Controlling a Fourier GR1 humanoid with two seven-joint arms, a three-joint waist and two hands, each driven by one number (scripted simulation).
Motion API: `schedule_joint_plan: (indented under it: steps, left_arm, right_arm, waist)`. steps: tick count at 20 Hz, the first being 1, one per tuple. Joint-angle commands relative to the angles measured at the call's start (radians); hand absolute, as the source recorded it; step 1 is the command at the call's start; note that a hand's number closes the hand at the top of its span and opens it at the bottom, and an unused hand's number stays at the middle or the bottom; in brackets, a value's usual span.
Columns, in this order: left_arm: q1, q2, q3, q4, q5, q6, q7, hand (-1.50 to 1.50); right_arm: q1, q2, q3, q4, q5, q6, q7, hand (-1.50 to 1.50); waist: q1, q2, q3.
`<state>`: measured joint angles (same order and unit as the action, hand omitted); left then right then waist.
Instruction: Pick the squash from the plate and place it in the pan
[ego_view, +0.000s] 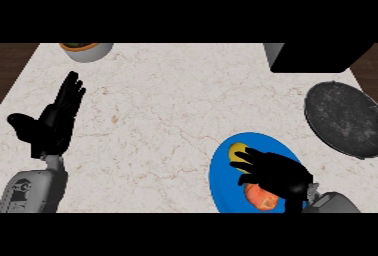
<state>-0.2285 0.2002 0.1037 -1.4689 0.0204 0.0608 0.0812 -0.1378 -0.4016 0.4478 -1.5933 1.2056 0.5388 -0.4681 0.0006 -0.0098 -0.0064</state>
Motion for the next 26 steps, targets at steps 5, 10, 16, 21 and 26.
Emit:
schedule_joint_plan:
  steps: [5, 10, 16, 21, 26]
  left_arm:
    - [-0.032, -0.028, -0.021, 0.002, -0.027, 0.015, 0.012, 0.0]
    - [0.036, -0.002, 0.014, -0.06, 0.01, -0.02, 0.029, 0.0]
    - [0.025, 0.002, 0.021, -0.016, -0.019, 0.008, 0.003, 0.0]
    - [0.063, 0.015, 0.037, -0.034, -0.001, -0.014, -0.013, 0.0]
    - [0.001, 0.018, 0.039, -0.012, 0.007, -0.017, 0.028, 0.0]
  right_arm:
    - [-0.03, 0.01, 0.019, 0.132, 0.045, -0.085, -0.118, 1.5]
    - [0.057, -0.035, -0.024, 0.011, 0.033, -0.076, -0.133, 1.5]
    - [0.28, 0.106, -0.091, -0.113, 0.052, -0.137, 0.166, 1.5]
    - [0.49, 0.17, -0.171, -0.381, 0.039, -0.33, 0.276, 1.5]
    - [0.608, 0.21, -0.18, -0.645, -0.038, -0.36, 0.284, 1.5]
  waist:
    - [0.002, 0.011, 0.007]
    - [-0.001, 0.008, 0.006]
    - [-0.041, 0.002, 0.006]
    - [-0.06, -0.005, 0.005]
    - [-0.036, 0.003, 0.006]
